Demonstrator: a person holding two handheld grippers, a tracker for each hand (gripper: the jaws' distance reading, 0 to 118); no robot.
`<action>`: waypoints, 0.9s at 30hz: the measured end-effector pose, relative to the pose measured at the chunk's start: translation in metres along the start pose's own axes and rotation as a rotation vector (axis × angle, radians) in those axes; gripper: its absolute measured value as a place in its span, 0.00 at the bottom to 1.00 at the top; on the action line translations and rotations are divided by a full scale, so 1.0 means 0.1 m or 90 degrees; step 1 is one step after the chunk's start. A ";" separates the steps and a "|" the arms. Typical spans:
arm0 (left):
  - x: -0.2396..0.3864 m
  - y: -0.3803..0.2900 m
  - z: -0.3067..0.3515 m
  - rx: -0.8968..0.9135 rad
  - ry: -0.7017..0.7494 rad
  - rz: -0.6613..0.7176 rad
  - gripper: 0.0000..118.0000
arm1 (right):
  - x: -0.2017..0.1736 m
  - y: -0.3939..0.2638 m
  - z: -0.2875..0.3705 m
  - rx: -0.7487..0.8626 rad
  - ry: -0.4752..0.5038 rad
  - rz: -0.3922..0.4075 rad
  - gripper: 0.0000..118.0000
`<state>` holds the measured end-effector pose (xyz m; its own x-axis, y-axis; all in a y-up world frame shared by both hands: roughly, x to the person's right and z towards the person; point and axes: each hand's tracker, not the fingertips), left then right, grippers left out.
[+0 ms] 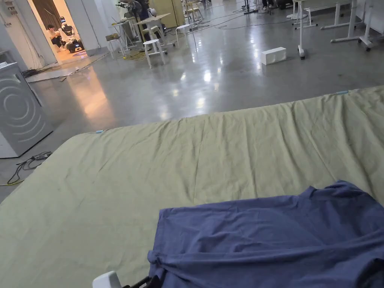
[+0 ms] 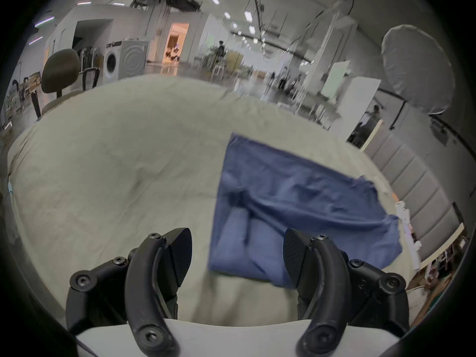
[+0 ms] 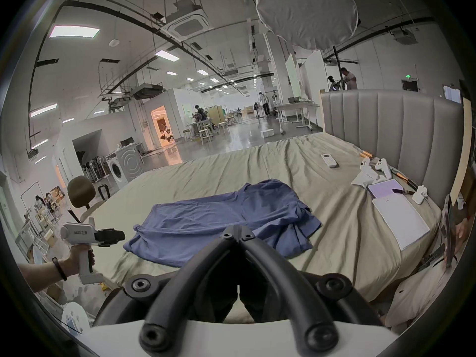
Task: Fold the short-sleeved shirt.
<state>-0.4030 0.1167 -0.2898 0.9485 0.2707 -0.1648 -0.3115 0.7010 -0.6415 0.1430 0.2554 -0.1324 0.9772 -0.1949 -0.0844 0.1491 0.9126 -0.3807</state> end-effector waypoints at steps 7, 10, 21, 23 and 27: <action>0.19 -0.17 -0.40 -0.088 0.035 -0.131 0.48 | 0.08 -0.10 -0.06 -0.038 -0.026 0.001 0.00; 0.32 -0.16 -0.41 -0.080 0.070 -0.144 0.37 | 0.11 -0.14 -0.04 -0.047 -0.033 0.010 0.00; 0.48 -0.20 -0.51 -0.104 0.079 -0.242 0.10 | 0.76 -0.21 -0.77 -0.102 -0.079 -0.050 0.53; 0.44 -0.12 -0.52 -0.124 0.067 -0.211 0.10 | 0.93 -0.27 -1.19 -0.131 -0.080 -0.083 0.71; 0.46 -0.07 -0.48 -0.133 0.057 -0.213 0.10 | 1.18 -0.46 -2.01 -0.179 -0.102 -0.151 0.69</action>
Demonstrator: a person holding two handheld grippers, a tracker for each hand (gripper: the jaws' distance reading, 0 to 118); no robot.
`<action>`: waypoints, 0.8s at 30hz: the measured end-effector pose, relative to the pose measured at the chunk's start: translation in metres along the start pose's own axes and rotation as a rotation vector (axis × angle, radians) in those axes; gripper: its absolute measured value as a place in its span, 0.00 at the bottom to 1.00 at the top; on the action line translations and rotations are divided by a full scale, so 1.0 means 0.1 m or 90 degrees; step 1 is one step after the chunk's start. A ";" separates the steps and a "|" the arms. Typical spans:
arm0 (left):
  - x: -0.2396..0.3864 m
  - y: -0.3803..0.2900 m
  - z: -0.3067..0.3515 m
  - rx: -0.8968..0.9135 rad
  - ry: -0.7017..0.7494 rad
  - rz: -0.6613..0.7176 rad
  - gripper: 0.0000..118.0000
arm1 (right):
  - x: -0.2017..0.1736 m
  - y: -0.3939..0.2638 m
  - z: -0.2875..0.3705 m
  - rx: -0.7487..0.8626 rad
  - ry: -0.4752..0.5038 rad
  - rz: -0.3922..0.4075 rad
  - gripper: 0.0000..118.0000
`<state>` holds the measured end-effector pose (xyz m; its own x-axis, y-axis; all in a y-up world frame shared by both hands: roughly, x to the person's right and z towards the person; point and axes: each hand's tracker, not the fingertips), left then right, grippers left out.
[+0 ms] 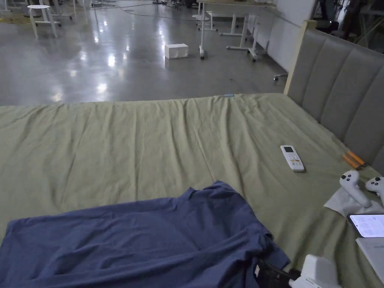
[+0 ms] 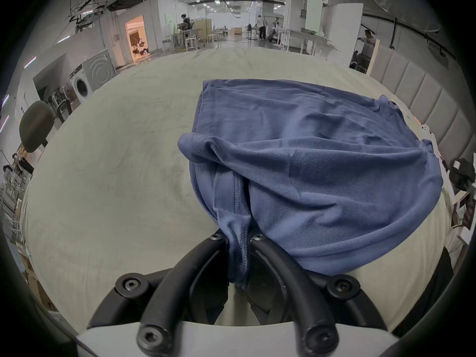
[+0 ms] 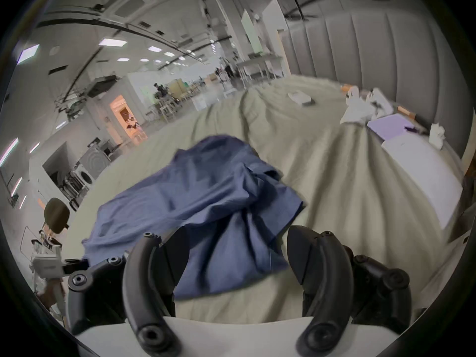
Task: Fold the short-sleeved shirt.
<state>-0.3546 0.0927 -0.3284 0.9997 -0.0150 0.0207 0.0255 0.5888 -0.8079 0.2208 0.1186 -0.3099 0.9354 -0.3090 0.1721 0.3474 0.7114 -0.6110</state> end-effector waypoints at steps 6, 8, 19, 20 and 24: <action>-0.06 -0.03 -0.05 0.004 -0.004 0.007 0.10 | -0.20 -0.13 -0.45 -0.048 -0.090 0.124 0.30; -0.06 -0.04 -0.04 0.007 -0.005 0.015 0.10 | -0.25 -0.10 -0.39 -0.058 -0.086 0.112 0.07; -0.20 -0.26 0.77 0.143 -0.031 0.103 0.08 | -0.23 0.00 0.27 0.005 -0.077 0.083 0.07; -0.19 -0.32 0.83 0.142 -0.017 0.092 0.08 | -0.22 -0.03 0.35 0.008 -0.079 0.083 0.07; -0.22 -0.75 1.08 0.117 -0.025 0.100 0.08 | -0.08 -0.27 0.79 0.016 -0.086 0.075 0.07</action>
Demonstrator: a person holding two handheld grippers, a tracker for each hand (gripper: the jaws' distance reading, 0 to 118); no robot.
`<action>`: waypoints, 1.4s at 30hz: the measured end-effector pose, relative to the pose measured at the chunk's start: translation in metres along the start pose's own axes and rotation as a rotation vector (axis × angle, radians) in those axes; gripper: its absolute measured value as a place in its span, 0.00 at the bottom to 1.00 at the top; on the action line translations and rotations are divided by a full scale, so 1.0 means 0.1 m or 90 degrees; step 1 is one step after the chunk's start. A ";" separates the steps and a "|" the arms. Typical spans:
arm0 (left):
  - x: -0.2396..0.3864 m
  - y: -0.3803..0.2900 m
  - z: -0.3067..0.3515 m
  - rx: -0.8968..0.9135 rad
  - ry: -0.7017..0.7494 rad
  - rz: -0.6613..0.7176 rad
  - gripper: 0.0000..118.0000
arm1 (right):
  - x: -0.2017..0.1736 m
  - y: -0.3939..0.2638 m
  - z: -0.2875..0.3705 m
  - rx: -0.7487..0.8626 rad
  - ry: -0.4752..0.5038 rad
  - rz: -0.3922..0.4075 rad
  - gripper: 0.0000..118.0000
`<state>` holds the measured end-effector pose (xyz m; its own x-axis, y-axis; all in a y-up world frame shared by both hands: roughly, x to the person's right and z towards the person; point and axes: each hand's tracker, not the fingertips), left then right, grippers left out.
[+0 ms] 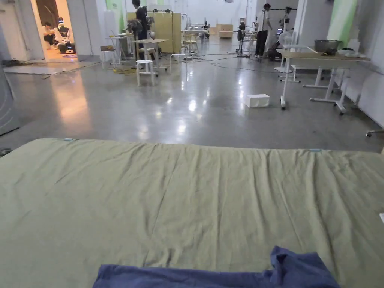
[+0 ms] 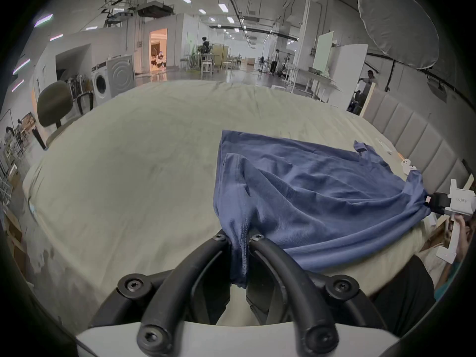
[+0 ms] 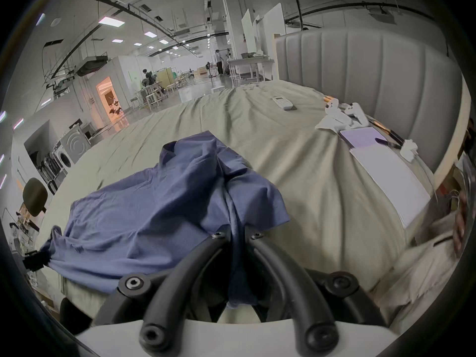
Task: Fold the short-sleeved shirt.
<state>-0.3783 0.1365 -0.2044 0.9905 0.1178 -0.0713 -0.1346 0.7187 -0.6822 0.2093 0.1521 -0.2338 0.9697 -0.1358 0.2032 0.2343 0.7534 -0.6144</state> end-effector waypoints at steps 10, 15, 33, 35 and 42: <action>-0.12 -0.47 -0.11 -0.021 0.030 0.045 0.67 | 0.17 -0.59 0.10 -0.049 -0.021 0.023 0.61; 0.07 -0.28 0.60 0.068 0.055 -0.043 0.67 | 0.04 -0.56 0.73 0.117 -0.018 0.125 0.59; 1.18 0.06 1.96 0.338 -0.033 -0.145 0.02 | -0.90 -0.25 1.89 0.306 0.198 0.197 0.05; 1.18 0.04 1.95 0.319 0.002 -0.143 0.00 | -0.90 -0.28 1.89 0.286 0.199 0.180 0.00; 1.08 0.02 1.94 0.308 -0.007 -0.155 0.00 | -0.84 -0.22 1.92 0.271 0.194 0.140 0.00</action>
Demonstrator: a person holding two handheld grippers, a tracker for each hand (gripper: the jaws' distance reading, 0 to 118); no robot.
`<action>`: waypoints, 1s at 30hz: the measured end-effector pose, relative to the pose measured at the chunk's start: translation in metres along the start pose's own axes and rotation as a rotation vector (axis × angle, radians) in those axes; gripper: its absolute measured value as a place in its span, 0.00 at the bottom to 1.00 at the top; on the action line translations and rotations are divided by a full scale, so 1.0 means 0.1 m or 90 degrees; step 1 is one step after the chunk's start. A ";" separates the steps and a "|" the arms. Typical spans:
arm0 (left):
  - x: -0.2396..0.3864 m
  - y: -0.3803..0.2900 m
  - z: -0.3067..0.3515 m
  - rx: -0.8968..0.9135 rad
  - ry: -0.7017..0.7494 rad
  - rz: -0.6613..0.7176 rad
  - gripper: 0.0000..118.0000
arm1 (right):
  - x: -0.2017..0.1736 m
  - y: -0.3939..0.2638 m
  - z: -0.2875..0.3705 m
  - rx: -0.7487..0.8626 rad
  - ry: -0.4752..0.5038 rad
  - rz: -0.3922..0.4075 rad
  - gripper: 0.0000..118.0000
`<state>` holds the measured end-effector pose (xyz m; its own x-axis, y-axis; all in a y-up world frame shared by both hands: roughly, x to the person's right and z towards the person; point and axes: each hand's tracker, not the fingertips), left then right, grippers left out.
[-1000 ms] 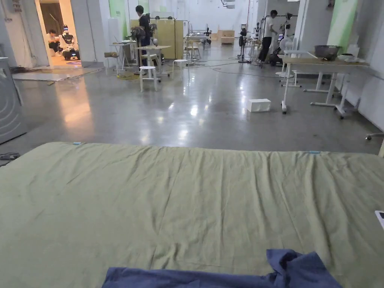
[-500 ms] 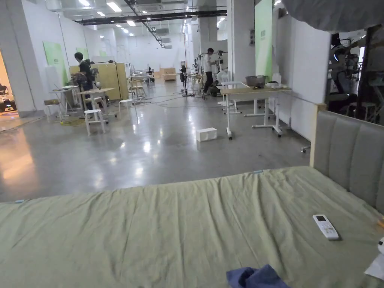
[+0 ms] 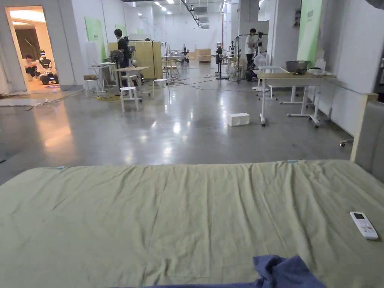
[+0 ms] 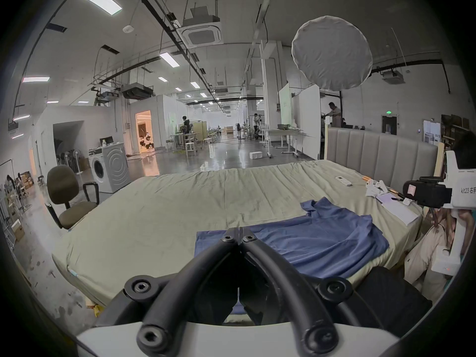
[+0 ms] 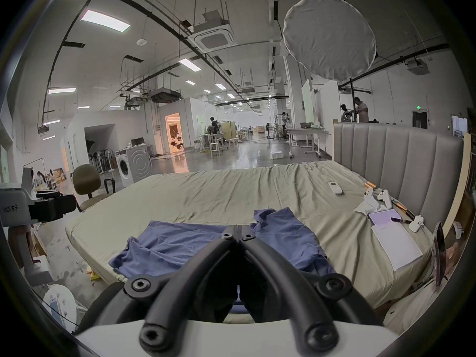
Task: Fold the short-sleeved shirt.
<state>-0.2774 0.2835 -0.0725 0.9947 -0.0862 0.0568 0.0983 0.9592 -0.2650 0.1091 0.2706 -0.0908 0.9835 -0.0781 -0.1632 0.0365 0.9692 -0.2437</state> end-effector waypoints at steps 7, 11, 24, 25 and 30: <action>-0.14 0.02 -0.18 -0.023 -0.004 0.036 0.00 | -0.01 0.09 0.05 0.001 0.010 -0.004 0.00; -0.24 0.03 -0.40 -0.042 0.004 0.058 0.00 | 0.03 0.07 0.03 0.002 0.018 -0.010 0.00; -0.80 -0.18 -2.28 -0.233 -0.049 0.140 0.66 | 0.38 -0.26 -0.23 -0.077 0.016 -0.068 0.00; -0.80 -0.23 -2.51 -0.263 -0.035 0.113 0.66 | 0.41 -0.30 -0.27 -0.088 0.012 -0.078 0.00; -1.02 -0.53 -3.36 -0.287 0.009 0.191 0.66 | 0.51 -0.37 -0.43 -0.132 0.008 -0.082 0.00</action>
<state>-0.3737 0.1511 -0.3877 0.9811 0.1671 -0.0971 -0.1894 0.7316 -0.6549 0.1500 0.2208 -0.1313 0.9709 -0.2014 -0.1296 0.1225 0.8826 -0.4539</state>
